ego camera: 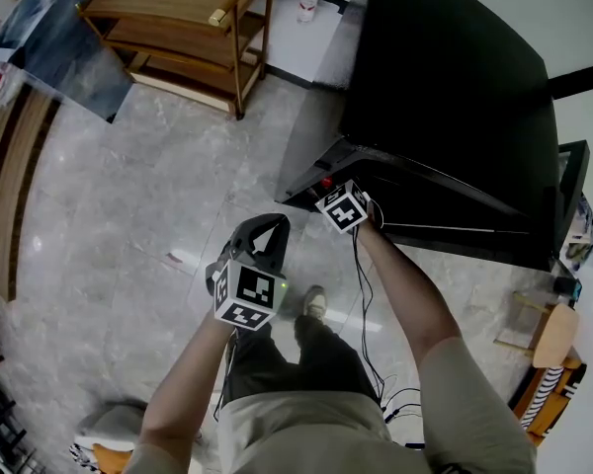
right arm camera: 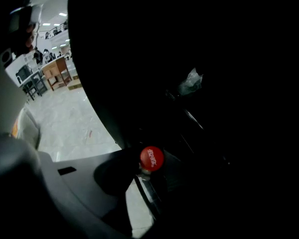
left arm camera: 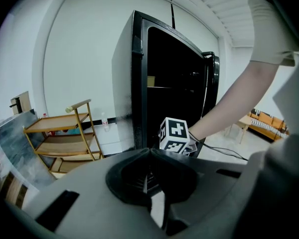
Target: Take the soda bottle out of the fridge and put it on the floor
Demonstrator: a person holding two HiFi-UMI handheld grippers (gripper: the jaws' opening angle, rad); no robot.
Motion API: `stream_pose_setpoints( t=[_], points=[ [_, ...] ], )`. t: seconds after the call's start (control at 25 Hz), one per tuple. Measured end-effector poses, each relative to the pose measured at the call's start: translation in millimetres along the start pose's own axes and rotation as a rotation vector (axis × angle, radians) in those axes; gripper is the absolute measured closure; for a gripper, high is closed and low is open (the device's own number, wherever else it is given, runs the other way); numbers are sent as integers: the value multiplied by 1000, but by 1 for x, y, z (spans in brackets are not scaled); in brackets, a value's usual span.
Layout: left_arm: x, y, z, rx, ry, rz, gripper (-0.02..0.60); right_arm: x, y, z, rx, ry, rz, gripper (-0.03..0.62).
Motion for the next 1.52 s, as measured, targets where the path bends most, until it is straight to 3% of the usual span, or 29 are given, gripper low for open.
stream_pose_setpoints(
  t=[0.24,0.52,1.52],
  points=[
    [-8,9,-3,-6,-6,10,574,-10,2,1,82,-9,12,474],
    [-22,12,-5,-2,-13,11,574,-38,14,12,56,13,43,480],
    [-103,-21,-62,75,-3,39,574,-264,51,81,-16,-34,73,480]
  ],
)
Point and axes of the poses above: the fingertips, and each gripper's own axes: x forward along the fingers, z to its left, y out of its underside, the point moved 2 cm from there along -x, backward along the fingers, and after that the axes turned 5 degrees about z, right-handed, at the moved point
